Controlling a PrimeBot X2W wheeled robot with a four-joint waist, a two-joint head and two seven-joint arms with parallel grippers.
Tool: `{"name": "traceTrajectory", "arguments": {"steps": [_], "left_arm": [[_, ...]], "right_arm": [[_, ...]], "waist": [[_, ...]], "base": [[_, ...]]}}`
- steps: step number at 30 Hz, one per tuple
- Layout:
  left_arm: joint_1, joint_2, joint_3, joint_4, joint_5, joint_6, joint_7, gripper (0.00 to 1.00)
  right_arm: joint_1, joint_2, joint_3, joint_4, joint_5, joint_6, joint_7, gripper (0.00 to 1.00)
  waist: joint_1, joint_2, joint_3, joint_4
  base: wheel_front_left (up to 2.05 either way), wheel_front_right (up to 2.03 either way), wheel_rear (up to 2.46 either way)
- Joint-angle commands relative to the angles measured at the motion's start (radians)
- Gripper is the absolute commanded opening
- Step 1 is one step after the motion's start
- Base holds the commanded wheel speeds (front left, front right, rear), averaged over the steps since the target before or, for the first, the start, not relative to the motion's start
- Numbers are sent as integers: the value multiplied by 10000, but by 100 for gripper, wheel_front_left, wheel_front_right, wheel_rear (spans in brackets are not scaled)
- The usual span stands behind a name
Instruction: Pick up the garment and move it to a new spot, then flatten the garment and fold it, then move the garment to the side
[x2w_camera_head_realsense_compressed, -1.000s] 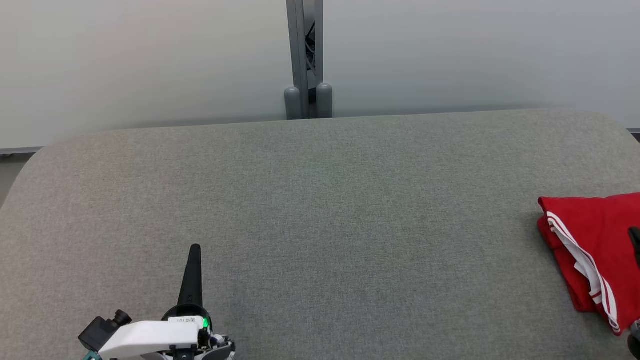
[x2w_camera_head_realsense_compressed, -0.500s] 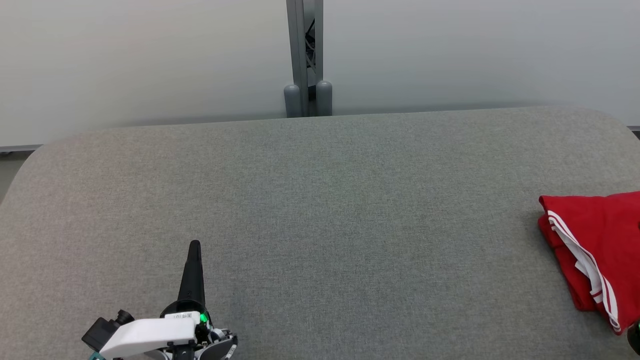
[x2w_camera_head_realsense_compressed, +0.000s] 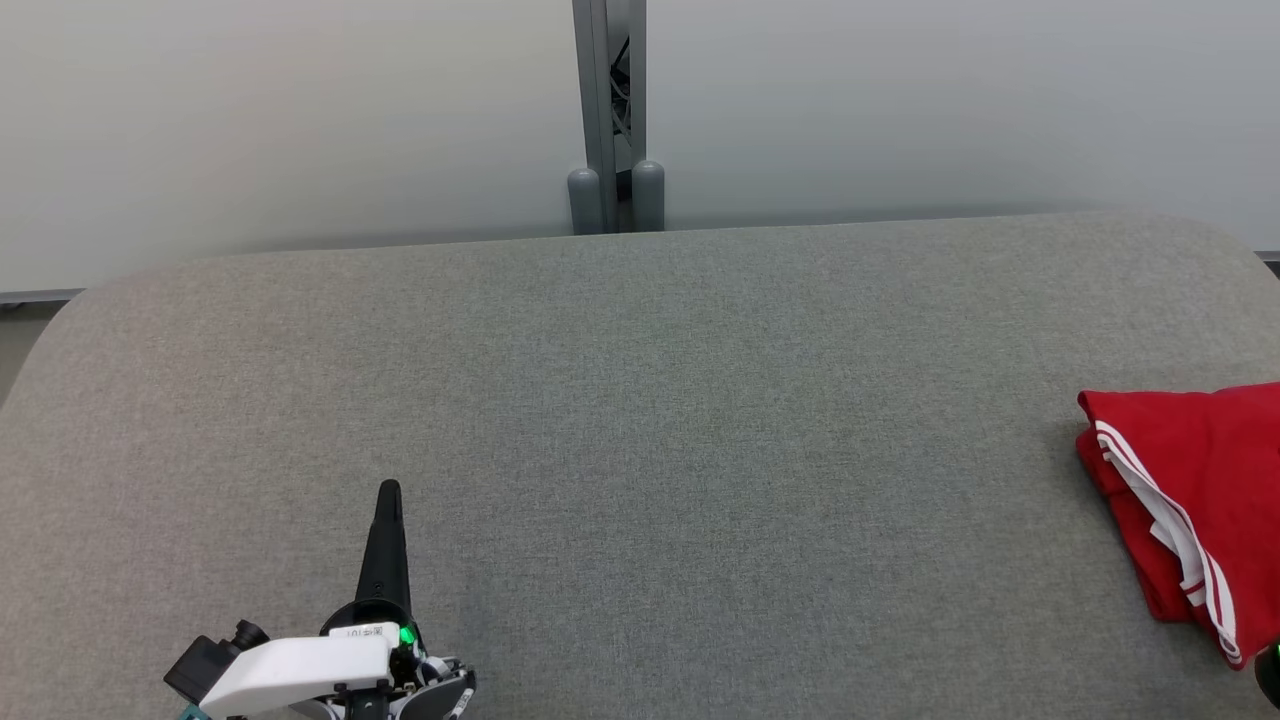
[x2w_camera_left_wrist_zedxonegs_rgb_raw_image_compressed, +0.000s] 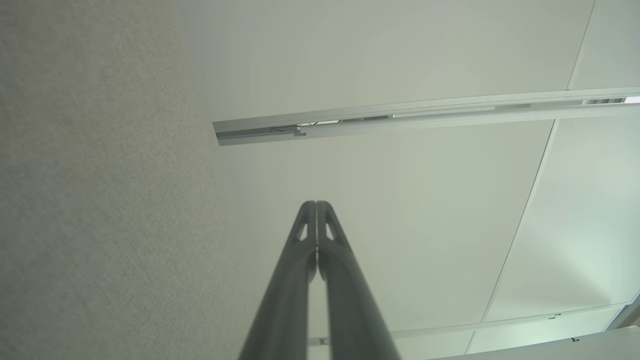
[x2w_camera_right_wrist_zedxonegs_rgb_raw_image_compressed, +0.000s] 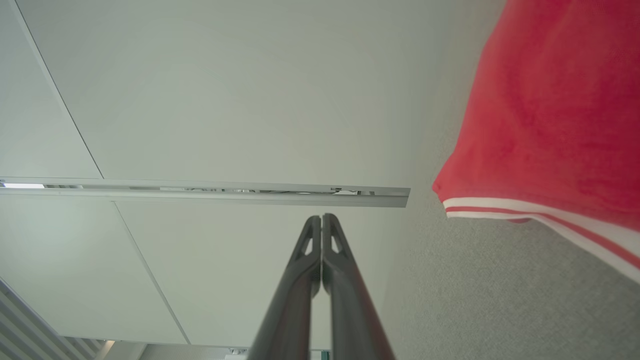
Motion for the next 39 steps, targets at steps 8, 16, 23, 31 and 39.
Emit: {"name": "traceTrajectory", "arguments": {"steps": [8, 16, 23, 31, 39], "left_arm": [[-139, 31, 37, 11, -79, -46, -18, 0], [-139, 31, 37, 10, -79, -46, -18, 0], [-139, 31, 38, 10, -79, -46, -18, 0], [-139, 31, 38, 9, -80, -46, -18, 0], [-139, 31, 38, 9, -80, -46, -18, 0]], "right_arm": [[-82, -61, -20, 2, 55, 0, 27, 0], [-83, -60, -19, 2, 53, 0, 29, 0], [-83, -59, -22, 2, 52, 0, 30, 0], [-84, -59, -20, 2, 50, 0, 31, 0], [-84, -58, -21, 2, 49, 0, 32, 0]], "waist": [[0, 0, -1, 0], [0, 0, -1, 0], [0, 0, -1, 0], [0, 0, -1, 0], [0, 0, -1, 0]], "base": [[0, 0, 0], [0, 0, 0], [0, 0, 0], [0, 0, 0], [0, 0, 0]]}}
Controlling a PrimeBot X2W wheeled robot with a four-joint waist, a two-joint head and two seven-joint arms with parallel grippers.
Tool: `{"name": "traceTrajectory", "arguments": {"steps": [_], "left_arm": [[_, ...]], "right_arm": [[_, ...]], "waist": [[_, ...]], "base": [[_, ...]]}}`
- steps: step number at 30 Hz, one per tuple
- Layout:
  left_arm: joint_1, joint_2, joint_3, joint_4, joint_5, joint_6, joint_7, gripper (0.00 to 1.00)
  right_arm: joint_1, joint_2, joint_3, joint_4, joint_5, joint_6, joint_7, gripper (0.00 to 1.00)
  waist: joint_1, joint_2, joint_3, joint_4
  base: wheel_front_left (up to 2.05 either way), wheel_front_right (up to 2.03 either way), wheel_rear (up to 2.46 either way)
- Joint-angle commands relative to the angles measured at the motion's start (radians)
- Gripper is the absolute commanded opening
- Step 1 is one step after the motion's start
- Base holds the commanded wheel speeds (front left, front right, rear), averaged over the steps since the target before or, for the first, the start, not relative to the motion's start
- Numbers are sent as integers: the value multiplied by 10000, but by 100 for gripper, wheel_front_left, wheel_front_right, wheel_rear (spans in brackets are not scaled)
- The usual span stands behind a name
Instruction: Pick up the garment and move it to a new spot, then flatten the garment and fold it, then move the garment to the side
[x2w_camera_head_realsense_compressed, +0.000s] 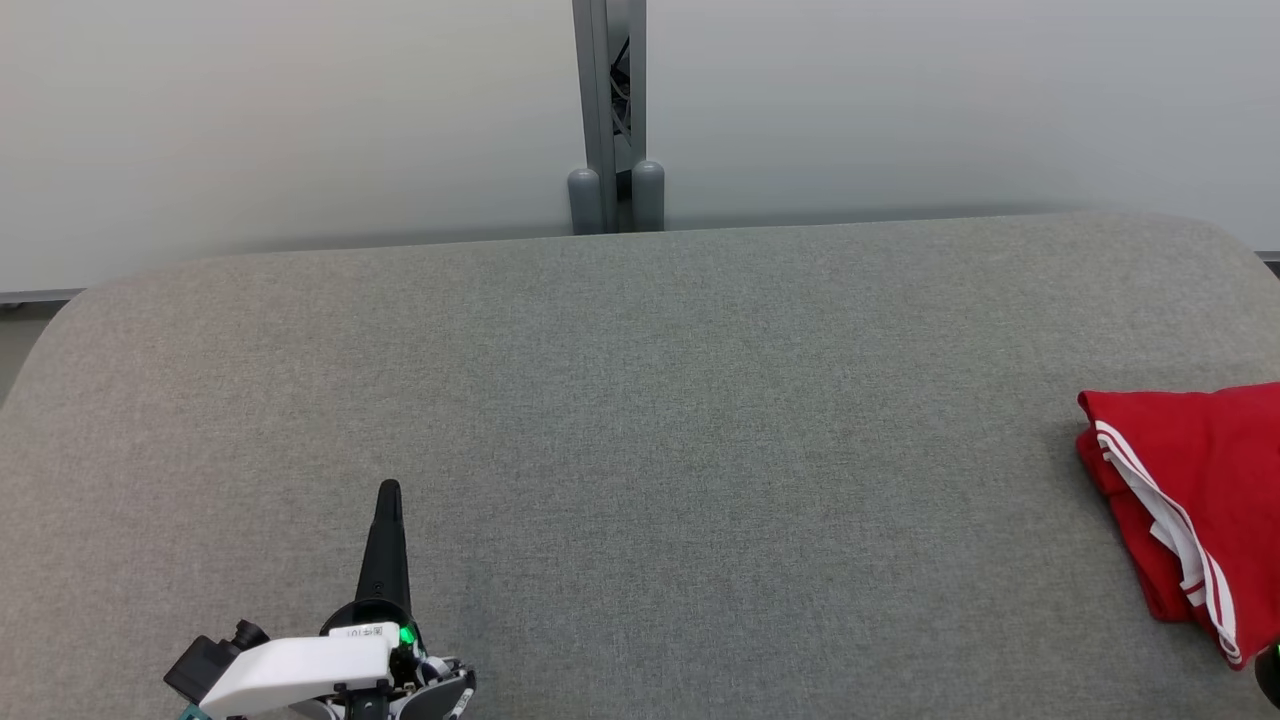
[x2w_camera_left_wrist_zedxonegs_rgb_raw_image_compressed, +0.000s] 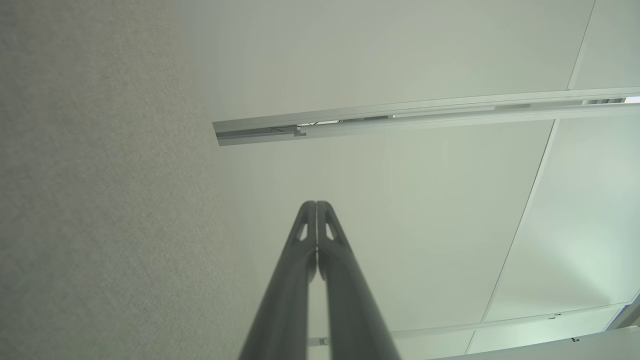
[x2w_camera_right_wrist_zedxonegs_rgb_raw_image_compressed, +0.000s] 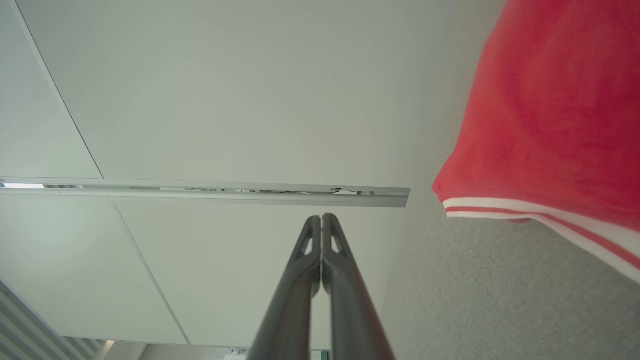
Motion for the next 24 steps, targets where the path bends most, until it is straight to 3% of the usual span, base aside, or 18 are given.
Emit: {"name": "traceTrajectory", "arguments": {"steps": [1, 24], "left_arm": [[-139, 31, 38, 9, -80, -46, -18, 0], [-138, 32, 37, 9, -81, -46, -18, 0]], "right_arm": [[-84, -58, -17, 2, 49, 0, 32, 0], [-84, -57, -16, 2, 48, 0, 33, 0]], "waist": [[0, 0, 0, 0], [0, 0, 0, 0]], "base": [[0, 0, 0], [0, 0, 0]]}}
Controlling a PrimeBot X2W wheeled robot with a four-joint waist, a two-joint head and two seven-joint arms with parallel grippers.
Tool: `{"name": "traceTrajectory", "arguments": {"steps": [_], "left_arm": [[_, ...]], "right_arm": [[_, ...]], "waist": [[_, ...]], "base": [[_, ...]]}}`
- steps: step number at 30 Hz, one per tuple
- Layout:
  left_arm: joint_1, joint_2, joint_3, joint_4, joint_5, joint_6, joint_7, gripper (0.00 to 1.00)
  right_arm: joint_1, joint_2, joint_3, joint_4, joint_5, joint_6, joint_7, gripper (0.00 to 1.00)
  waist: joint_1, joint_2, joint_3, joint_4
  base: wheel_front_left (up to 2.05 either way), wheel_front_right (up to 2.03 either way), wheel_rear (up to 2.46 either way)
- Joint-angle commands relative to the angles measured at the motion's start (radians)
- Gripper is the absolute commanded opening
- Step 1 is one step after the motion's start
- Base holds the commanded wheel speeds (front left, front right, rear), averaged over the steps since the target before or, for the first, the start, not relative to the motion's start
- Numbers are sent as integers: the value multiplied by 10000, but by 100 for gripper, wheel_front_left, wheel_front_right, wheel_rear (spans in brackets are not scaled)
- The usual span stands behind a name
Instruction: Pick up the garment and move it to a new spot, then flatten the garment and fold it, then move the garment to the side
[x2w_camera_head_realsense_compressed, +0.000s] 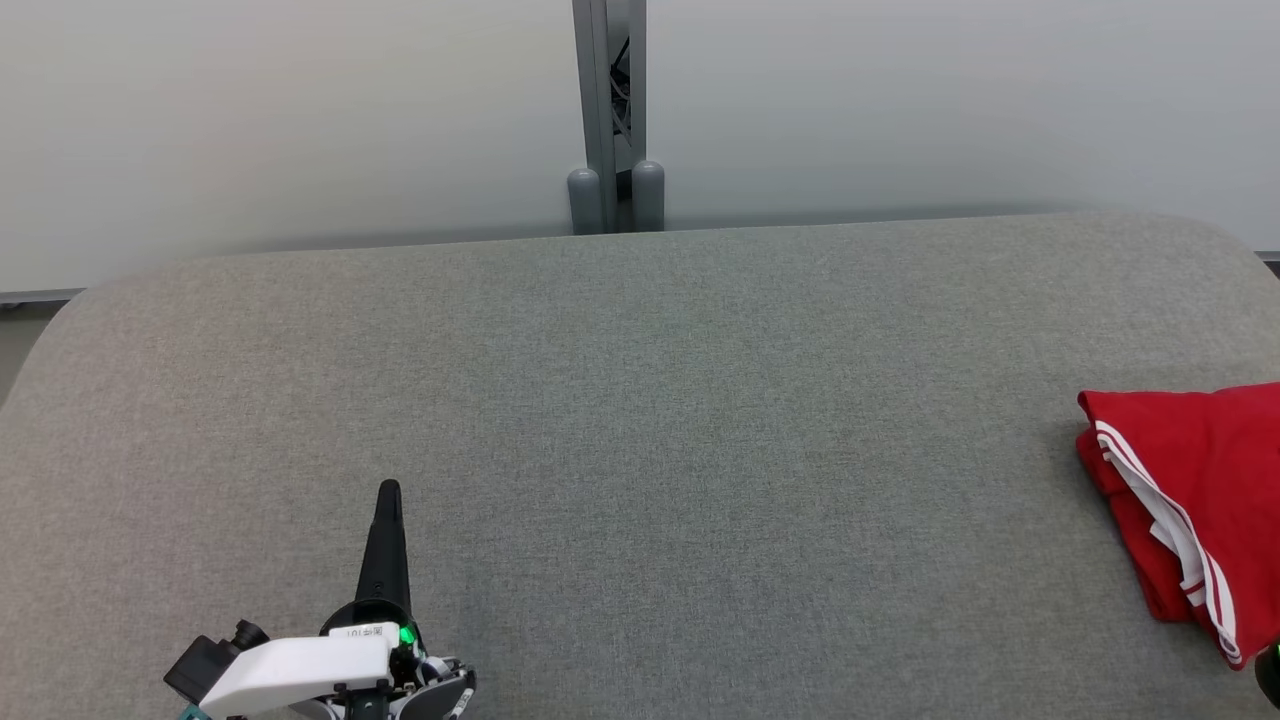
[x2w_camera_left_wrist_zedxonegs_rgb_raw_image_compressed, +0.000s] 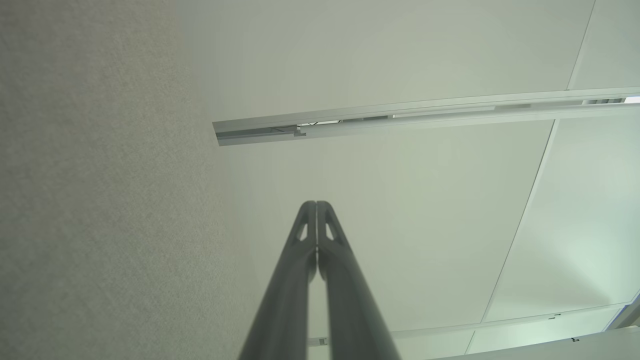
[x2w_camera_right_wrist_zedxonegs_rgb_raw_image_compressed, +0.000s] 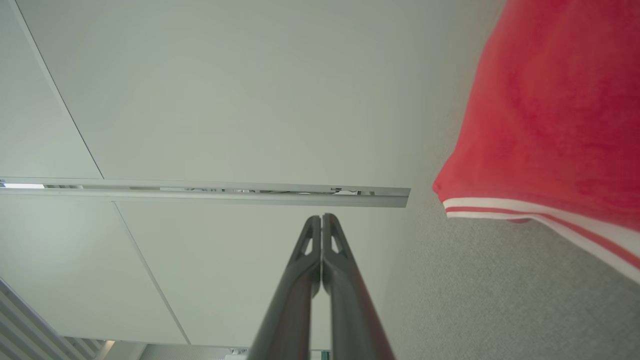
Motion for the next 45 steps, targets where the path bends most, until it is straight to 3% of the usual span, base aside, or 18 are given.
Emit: {"name": "traceTrajectory", "arguments": {"steps": [1, 45], "left_arm": [[-137, 32, 35, 11, -81, -46, -18, 0], [-137, 32, 36, 9, -82, -46, -18, 0]], "right_arm": [[-83, -57, -14, 2, 48, 0, 33, 0], [-83, -57, -16, 2, 47, 0, 34, 0]], "waist": [[0, 0, 0, 0], [0, 0, 0, 0]], "base": [[0, 0, 0], [0, 0, 0]]}}
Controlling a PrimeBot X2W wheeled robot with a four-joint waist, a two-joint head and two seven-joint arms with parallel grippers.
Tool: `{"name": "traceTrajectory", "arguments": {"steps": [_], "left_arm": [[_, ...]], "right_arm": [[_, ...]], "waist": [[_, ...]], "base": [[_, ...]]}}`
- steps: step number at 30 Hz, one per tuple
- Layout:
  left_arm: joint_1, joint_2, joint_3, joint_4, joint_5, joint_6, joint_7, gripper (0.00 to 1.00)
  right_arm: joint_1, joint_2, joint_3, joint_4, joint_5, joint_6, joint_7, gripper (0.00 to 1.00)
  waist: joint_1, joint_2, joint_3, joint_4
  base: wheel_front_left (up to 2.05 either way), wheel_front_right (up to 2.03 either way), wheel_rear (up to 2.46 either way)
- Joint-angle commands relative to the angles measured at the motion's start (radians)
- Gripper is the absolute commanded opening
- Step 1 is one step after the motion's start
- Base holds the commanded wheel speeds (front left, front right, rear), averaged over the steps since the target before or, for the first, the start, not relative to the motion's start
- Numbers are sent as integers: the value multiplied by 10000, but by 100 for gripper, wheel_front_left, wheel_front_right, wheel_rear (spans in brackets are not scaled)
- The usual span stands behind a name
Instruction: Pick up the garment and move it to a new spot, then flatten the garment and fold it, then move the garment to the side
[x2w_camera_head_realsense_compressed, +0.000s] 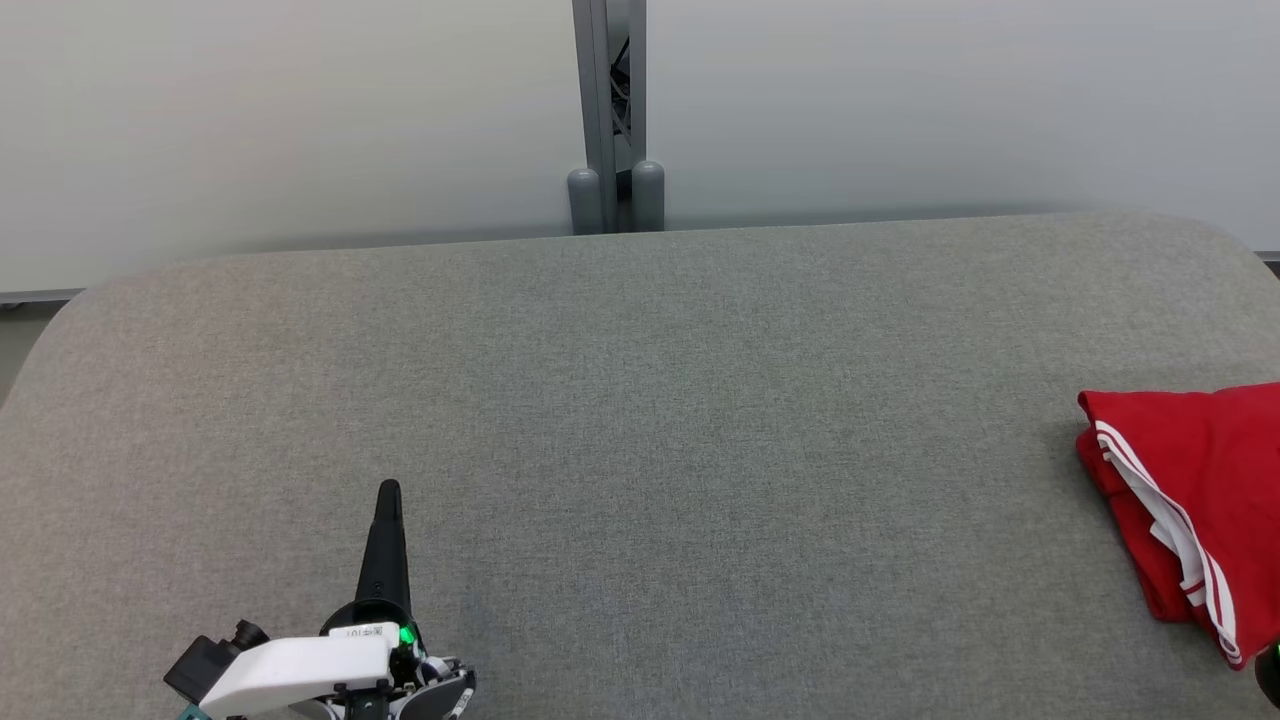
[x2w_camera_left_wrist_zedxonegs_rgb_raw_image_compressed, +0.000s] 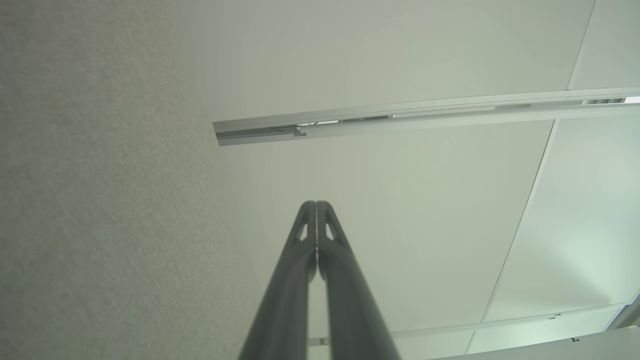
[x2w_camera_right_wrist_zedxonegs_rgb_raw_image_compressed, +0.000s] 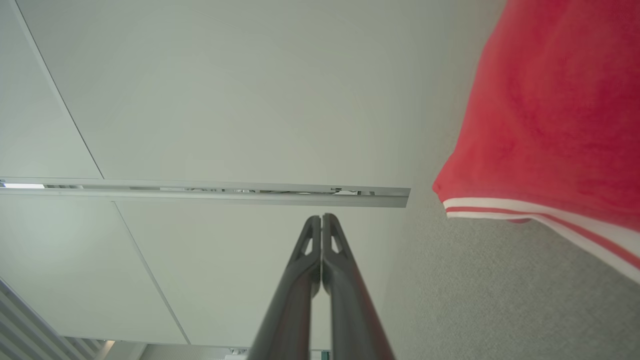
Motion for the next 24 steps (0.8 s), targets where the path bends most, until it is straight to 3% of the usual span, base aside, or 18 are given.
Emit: {"name": "traceTrajectory", "arguments": {"steps": [1, 24], "left_arm": [[-137, 32, 36, 9, -82, -46, -18, 0], [-137, 32, 37, 8, -82, -46, -18, 0]], "right_arm": [[-82, -57, -9, 2, 47, 0, 34, 0], [-81, -59, -12, 1, 46, 0, 34, 0]], "waist": [[0, 0, 0, 0], [0, 0, 0, 0]], "base": [[0, 0, 0], [0, 0, 0]]}}
